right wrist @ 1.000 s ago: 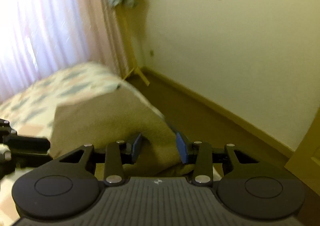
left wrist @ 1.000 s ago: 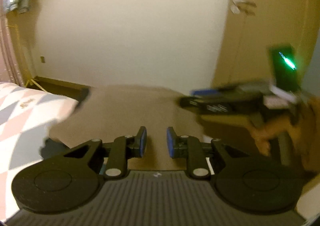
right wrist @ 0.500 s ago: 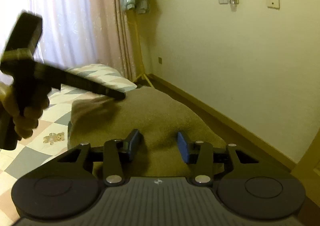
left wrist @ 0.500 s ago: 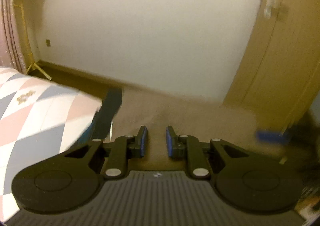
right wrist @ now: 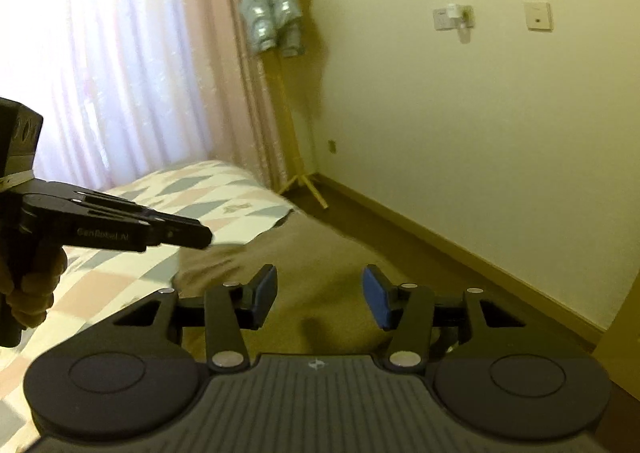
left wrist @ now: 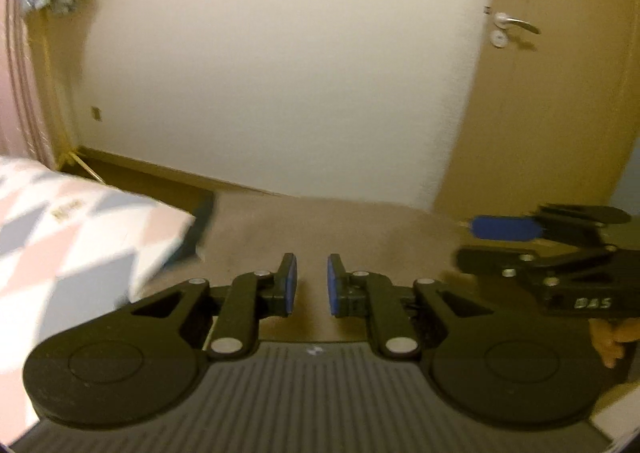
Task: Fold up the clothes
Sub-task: 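Pull both open grippers back up from the stacked clothes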
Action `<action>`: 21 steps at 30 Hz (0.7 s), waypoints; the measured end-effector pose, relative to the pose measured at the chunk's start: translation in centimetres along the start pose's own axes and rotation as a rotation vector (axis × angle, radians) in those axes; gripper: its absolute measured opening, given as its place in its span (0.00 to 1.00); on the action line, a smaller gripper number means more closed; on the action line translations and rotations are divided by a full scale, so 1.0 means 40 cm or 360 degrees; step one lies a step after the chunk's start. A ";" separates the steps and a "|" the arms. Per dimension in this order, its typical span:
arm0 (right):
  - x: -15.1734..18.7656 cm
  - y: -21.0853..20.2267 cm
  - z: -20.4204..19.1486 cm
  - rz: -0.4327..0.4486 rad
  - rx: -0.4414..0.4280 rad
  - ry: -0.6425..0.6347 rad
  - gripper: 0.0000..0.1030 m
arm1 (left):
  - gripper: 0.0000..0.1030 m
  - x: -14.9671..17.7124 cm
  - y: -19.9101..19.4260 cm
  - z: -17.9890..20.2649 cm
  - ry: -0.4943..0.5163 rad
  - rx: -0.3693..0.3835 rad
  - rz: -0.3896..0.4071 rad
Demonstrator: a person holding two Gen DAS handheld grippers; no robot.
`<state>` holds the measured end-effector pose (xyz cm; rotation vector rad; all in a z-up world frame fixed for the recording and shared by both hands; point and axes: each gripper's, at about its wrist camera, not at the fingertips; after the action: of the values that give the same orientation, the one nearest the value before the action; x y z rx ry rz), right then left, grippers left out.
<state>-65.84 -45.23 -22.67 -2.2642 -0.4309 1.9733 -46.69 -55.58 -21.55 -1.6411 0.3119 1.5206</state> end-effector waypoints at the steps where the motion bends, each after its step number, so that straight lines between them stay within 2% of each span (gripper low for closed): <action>1: 0.012 -0.013 -0.010 -0.0016 -0.0023 -0.0033 0.49 | 0.14 0.022 0.004 0.008 -0.0013 -0.0006 -0.0036; 4: 0.061 -0.004 -0.048 -0.0132 -0.0072 -0.0163 0.47 | 0.13 0.070 0.033 0.016 -0.0060 -0.0046 -0.0072; 6: 0.102 0.015 -0.057 -0.0231 -0.0041 -0.0259 0.47 | 0.13 0.065 0.044 0.027 -0.0049 -0.0070 -0.0086; 11: 0.054 -0.011 -0.039 -0.0167 -0.0043 -0.0179 0.47 | 0.14 0.023 0.007 0.057 -0.0003 -0.0128 -0.0108; 15: 0.005 -0.026 0.010 -0.0061 0.0011 -0.0032 0.47 | 0.14 0.016 -0.015 0.087 -0.0054 -0.0103 -0.0104; 18: -0.012 0.017 0.057 -0.0024 0.0067 0.0032 0.38 | 0.13 0.034 0.016 0.113 -0.0047 -0.0093 -0.0152; 20: 0.002 0.076 0.085 -0.0080 0.0082 0.0042 0.37 | 0.13 0.054 0.036 0.121 -0.0042 -0.0106 -0.0166; 21: 0.021 0.114 0.094 -0.0173 0.0086 0.0036 0.33 | 0.13 0.059 0.043 0.123 -0.0045 -0.0112 -0.0169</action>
<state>-68.78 -49.72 -25.23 -2.1794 -0.4815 1.8823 -50.72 -52.26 -23.86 -1.6623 0.1550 1.4880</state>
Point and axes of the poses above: each gripper's, at about its wrist camera, not at the fingertips, and y roughly the way its jaws point, z to its right, x to its underside, and after that the axes turned 12 degrees about z, right-handed
